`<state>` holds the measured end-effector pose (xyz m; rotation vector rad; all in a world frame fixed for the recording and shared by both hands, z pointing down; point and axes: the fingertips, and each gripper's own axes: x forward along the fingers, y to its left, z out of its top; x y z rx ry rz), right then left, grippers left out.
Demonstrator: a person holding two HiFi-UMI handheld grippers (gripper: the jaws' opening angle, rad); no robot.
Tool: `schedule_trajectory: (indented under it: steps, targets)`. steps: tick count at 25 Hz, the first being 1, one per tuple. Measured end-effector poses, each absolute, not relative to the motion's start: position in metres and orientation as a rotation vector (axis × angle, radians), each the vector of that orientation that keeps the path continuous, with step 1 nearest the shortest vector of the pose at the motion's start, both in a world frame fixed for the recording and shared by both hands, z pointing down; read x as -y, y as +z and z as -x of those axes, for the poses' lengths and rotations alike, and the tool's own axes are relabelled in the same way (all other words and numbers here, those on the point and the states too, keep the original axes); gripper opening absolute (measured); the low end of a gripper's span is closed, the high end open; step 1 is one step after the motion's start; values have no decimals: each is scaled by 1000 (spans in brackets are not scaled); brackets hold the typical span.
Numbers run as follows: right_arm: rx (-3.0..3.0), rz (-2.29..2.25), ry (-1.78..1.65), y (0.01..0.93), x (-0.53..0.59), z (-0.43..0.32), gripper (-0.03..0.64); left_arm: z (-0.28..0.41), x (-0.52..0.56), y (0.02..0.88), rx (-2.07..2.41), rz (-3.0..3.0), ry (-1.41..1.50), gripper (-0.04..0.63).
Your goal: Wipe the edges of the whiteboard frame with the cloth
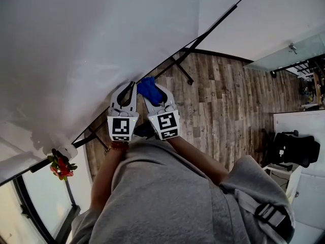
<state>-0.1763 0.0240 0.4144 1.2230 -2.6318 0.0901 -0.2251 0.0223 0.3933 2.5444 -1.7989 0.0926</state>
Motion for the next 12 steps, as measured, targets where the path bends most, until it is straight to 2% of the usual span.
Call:
schedule_trajectory:
  steps: [12]
  targets:
    - [2643,-1185,93,419,-31,186,152,234,-29,400,1797,-2523,65,12]
